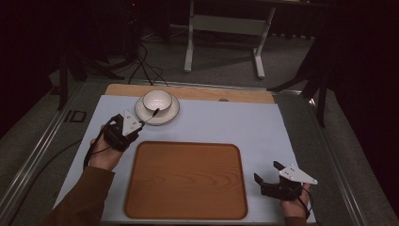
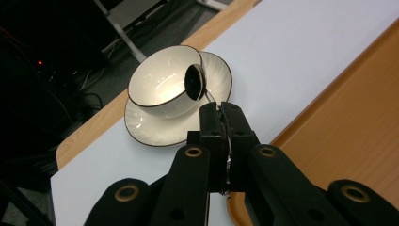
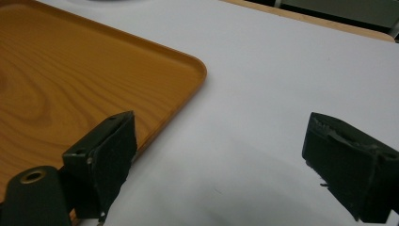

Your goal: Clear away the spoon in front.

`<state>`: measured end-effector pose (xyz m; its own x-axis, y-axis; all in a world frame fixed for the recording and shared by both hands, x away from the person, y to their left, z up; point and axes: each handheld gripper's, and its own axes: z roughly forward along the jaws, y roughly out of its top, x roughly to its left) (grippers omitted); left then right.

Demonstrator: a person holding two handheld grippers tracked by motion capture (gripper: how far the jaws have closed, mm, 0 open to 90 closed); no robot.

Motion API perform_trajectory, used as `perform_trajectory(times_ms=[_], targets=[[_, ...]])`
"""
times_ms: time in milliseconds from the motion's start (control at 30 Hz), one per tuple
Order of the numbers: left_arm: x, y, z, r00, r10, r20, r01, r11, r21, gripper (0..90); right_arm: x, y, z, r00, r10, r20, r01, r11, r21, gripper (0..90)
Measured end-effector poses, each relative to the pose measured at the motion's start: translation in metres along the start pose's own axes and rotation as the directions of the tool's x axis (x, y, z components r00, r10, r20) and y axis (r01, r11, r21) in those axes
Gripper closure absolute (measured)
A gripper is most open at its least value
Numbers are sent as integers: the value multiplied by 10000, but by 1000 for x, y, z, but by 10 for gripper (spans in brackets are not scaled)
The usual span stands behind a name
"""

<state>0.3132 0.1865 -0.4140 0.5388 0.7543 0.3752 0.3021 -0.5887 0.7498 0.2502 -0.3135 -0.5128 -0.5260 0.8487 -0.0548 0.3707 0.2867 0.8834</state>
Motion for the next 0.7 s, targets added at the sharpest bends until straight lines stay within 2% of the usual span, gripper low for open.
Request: perform_trajectory(times_ms=[367, 700], targets=[[-5, -7, -11, 10000, -3, 73, 4, 10000, -95, 888, 0, 0, 0, 10000, 3, -10, -3, 10000, -29, 106], [-15, -22, -17, 9994, -291, 199, 293, 9995, -93, 888, 0, 0, 0, 10000, -7, -27, 7, 10000, -31, 106]])
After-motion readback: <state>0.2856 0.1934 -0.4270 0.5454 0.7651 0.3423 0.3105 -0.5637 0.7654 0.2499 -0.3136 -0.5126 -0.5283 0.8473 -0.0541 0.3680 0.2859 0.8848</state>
